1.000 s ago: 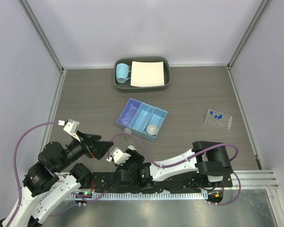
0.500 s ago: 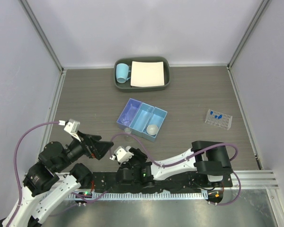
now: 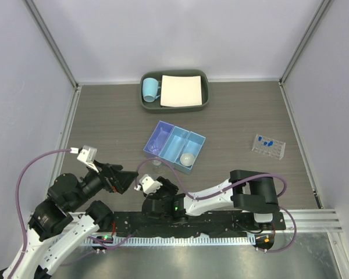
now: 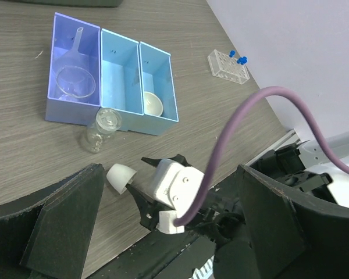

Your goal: Organize the chemistry lab equipment

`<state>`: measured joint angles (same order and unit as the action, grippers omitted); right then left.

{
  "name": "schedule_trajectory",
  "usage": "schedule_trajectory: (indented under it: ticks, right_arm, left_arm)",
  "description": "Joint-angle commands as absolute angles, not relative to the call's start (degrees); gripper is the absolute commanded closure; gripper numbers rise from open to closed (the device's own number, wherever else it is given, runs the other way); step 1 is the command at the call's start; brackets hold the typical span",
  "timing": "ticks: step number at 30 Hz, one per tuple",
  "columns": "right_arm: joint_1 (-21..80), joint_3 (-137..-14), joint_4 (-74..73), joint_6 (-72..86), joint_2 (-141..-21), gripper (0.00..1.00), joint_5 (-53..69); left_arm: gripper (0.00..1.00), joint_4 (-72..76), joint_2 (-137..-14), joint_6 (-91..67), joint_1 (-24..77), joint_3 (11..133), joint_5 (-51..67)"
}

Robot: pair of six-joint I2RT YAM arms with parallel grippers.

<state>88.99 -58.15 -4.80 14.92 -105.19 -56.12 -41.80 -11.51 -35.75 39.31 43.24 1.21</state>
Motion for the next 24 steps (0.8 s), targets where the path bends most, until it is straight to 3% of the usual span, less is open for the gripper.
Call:
schedule_trajectory:
  ticks: [1,7,9,10,11,14,24]
  right_arm:
    - [87.5,-58.6,1.4,13.5,-107.3,0.45,-54.3]
    - [85.8,-58.3,3.8,13.4,-108.5,0.46,-52.7]
    - [85.7,-58.4,4.3,13.5,-109.1,0.51,-52.5]
    - [85.6,-58.4,4.3,13.6,-109.2,0.56,-52.6]
    - [85.5,-58.5,4.3,13.6,-109.4,0.72,-52.7]
    - [85.6,-59.1,3.6,14.2,-109.6,0.99,-53.2]
    - [87.7,-60.3,-8.8,19.8,-102.1,0.99,-55.6]
  left_arm:
    - [0.0,-39.9,-12.2,-35.4,39.1,43.4,0.4]
    - [0.0,-40.0,-12.2,-35.4,39.1,43.3,0.5]
    - [0.0,-40.0,-12.1,-35.4,39.1,43.3,0.5]
    - [0.0,-40.0,-12.1,-35.4,39.1,43.3,0.5]
    - [0.0,-40.0,-12.1,-35.4,39.1,43.2,0.5]
    - [0.0,-40.0,-12.3,-35.4,39.1,43.3,0.5]
    - [0.0,-40.1,-12.2,-35.4,39.2,43.4,0.4]
